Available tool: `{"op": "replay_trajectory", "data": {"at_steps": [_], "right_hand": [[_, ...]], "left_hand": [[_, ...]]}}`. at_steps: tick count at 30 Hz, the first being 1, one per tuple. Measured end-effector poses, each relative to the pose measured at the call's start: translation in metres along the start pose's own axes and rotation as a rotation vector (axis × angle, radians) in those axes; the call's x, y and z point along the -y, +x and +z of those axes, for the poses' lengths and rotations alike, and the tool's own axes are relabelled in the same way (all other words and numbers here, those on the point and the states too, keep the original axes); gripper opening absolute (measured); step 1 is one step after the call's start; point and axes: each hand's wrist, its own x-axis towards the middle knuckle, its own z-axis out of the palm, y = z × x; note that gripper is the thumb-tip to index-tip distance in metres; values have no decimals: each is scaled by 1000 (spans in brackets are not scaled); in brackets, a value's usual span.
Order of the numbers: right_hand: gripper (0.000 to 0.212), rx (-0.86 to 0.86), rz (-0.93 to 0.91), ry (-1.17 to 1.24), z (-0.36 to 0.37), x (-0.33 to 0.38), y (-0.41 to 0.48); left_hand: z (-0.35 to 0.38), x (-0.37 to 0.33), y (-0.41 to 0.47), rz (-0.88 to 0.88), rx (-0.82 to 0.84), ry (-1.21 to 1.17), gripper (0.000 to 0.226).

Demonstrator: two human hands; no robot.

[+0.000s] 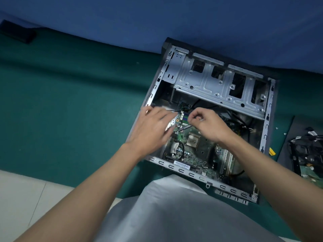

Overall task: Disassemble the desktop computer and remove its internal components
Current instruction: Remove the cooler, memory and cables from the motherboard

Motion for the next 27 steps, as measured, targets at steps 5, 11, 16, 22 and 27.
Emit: {"op": "replay_trajectory", "data": {"at_steps": [5, 11, 16, 22, 27], "right_hand": [[9, -101, 40, 238, -31, -13, -20], [10, -178, 54, 405, -60, -40, -46], [8, -233, 45, 548, -80, -64, -72], [22, -347, 91, 1082, -102, -103, -112], [31, -572, 244, 1528, -94, -118, -121]], "left_hand": [[10, -40, 20, -125, 218, -280, 57], [20, -73, 46, -197, 241, -450, 44], [28, -103, 62, -93, 231, -411, 22], [39, -141, 75, -116, 146, -469, 26], [57, -193, 84, 91, 129, -465, 21]]}}
